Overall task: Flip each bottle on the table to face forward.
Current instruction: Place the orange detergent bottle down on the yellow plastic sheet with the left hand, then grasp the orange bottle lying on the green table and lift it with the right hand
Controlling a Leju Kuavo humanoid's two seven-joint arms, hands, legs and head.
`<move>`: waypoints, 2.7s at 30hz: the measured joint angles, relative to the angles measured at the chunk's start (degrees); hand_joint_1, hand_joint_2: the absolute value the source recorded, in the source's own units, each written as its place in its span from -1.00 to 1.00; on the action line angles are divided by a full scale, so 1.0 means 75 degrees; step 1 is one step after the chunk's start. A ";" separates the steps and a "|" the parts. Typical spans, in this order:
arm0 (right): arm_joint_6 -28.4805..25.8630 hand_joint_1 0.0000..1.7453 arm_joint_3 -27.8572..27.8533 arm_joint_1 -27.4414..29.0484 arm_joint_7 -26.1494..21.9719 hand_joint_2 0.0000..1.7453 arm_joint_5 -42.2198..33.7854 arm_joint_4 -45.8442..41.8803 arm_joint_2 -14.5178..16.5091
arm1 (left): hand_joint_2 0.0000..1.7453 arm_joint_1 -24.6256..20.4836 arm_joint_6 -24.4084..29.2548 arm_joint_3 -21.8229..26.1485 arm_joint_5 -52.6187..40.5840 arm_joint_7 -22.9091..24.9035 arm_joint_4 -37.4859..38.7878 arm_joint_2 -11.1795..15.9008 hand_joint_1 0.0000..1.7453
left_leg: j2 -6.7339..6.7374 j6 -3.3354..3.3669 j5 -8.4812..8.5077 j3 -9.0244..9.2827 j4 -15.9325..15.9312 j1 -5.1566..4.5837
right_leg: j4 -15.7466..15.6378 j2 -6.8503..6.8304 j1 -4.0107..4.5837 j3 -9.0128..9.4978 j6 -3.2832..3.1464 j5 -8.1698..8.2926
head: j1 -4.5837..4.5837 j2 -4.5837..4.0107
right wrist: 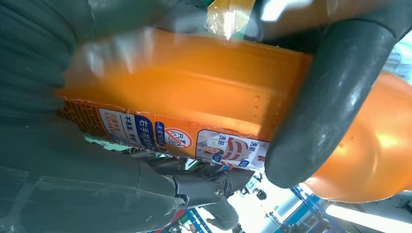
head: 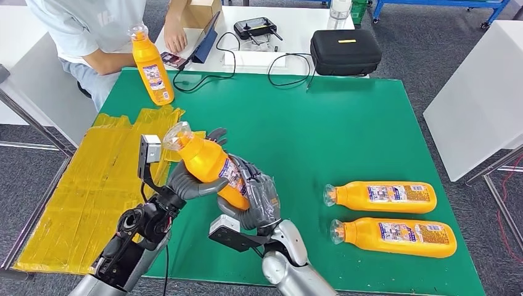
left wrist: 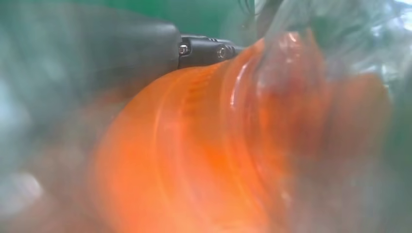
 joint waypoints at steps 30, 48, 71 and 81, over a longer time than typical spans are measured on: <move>-0.0245 -1.00 0.0239 -0.0203 0.0010 1.00 0.0024 0.0390 0.0050 | 1.00 0.0190 0.1328 0.0466 0.0449 -0.0464 -0.0025 -0.0431 1.00 | 0.0000 0.0000 0.0000 -0.0002 0.0001 0.0000 | 0.0000 0.0000 0.0000 -0.0002 0.0000 0.0000 | 0.0001 0.0000; -0.0629 -1.00 -0.0020 0.0302 0.0565 1.00 0.0455 -0.1752 -0.0549 | 1.00 -0.0256 0.4156 0.1200 -0.3311 -0.1322 0.0236 -0.0137 1.00 | -0.0002 0.0001 0.0001 -0.0002 0.0001 0.0000 | 0.0000 -0.0005 0.0000 -0.0001 0.0000 0.0001 | 0.0002 0.0000; 0.0206 -1.00 -0.1286 0.1228 0.1049 1.00 0.0899 -0.4480 -0.0759 | 1.00 -0.0648 0.5070 0.1218 -1.5218 0.1608 0.3163 0.0575 1.00 | 0.0000 0.0001 0.0000 -0.0005 0.0001 -0.0001 | 0.0000 -0.0001 0.0000 -0.0005 0.0000 0.0000 | 0.0001 0.0000; 0.0219 -1.00 -0.1323 0.1274 0.1053 1.00 0.0836 -0.4495 -0.0759 | 1.00 -0.0714 0.4405 0.1639 -1.3519 0.0590 0.3938 0.0509 -0.97 | -0.0005 0.0000 0.0000 -0.0002 0.0000 -0.0001 | -0.0001 -0.0013 -0.0002 0.0003 0.0000 -0.0001 | 0.0002 0.0000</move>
